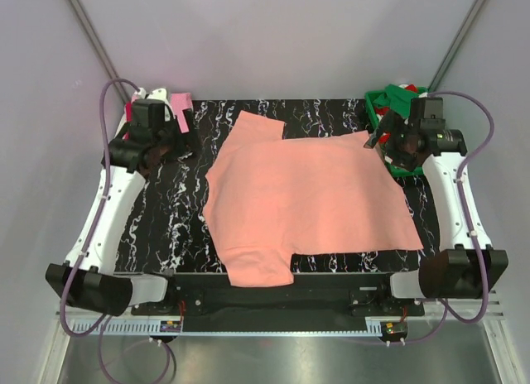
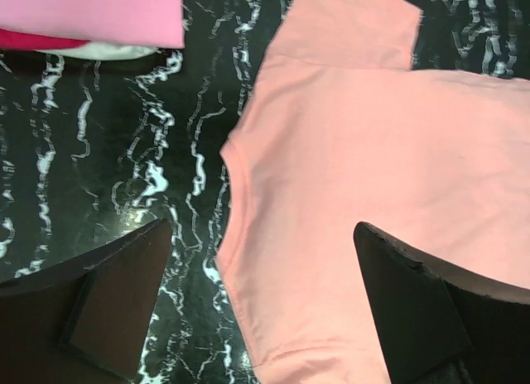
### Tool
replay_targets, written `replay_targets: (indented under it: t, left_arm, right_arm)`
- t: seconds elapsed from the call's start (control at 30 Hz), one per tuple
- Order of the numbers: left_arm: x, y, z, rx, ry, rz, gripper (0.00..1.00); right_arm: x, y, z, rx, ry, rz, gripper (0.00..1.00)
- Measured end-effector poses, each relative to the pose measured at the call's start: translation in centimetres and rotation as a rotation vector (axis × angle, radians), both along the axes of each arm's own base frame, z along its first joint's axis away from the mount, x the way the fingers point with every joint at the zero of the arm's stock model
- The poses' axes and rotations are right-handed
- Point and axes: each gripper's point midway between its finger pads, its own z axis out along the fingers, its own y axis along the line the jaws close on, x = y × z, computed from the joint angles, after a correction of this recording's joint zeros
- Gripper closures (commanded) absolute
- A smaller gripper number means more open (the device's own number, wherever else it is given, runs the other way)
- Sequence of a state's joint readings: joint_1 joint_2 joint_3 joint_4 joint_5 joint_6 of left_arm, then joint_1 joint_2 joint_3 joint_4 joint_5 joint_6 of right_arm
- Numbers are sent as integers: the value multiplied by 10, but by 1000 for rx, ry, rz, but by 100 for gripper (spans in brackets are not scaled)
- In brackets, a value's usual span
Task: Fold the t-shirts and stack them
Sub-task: Move the tshirt to the center of the board, then fold the tshirt
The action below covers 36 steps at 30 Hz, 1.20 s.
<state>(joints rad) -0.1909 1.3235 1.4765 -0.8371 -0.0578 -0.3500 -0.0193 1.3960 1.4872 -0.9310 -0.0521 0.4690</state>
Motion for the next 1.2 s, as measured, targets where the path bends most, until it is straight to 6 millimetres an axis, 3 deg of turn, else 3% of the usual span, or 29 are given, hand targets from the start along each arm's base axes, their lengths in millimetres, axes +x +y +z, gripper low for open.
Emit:
replay_targets:
  t: [0.1,0.23,0.3,0.43,0.5,0.67,0.8,0.87,1.2]
  left_arm:
    - [-7,-14,-24,-40,34,-26,3]
    - [-4,-57,-103,-53,230,-105,4]
    - [-7,-77,-137,-55,321,-140,5]
    - [-8,-112,-176,-67,423,-198,5]
    - [5,-125,-186,-73,443,-215,6]
    - [63,-143,-215,-63,475,-215,7]
    - [78,-134,-248,-46,537,-193,9]
    - [84,-127,-246,-56,543,-186,9]
    - [123,-66,-249,-84,582,-153,11]
  right_arm:
    - [2,9,-39,35,85,36,0]
    - [13,27,-105,55,255,87,0]
    - [16,36,-124,55,306,109,0]
    - [33,53,-152,54,363,149,0]
    - [45,62,-162,63,374,168,0]
    - [69,80,-188,106,396,202,0]
    - [82,97,-211,151,428,230,0]
    - [85,107,-218,173,449,240,0]
    - [117,173,-212,269,405,333,0]
